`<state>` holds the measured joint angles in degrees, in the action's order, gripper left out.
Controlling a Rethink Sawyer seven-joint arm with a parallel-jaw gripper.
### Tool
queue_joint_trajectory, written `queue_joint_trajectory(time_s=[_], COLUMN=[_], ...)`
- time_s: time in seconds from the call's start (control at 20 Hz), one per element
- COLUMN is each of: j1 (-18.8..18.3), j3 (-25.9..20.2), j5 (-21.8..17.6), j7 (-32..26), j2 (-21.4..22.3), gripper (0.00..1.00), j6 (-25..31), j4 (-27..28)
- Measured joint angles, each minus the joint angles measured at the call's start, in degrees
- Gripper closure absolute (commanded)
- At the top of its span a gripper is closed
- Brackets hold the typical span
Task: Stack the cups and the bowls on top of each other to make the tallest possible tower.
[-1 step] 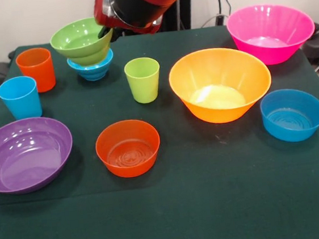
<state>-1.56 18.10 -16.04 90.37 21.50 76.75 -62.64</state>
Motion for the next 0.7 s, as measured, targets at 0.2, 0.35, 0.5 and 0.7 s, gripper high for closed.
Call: queue_joint_trajectory(time_s=[0.2, 0.35, 0.5, 0.7], j1=[0.3, 0.8, 1.5, 2.7], j3=[0.0, 0.0, 0.0, 0.0], j5=[0.7, 1.1, 1.5, 2.1], j7=[0.6, 1.2, 1.9, 3.4], j2=[0.7, 0.8, 0.8, 0.6], gripper=[1.00, 1.00, 1.00, 1.00], j6=[0.0, 0.0, 0.0, 0.0], j4=[-0.3, -0.4, -0.6, -0.6])
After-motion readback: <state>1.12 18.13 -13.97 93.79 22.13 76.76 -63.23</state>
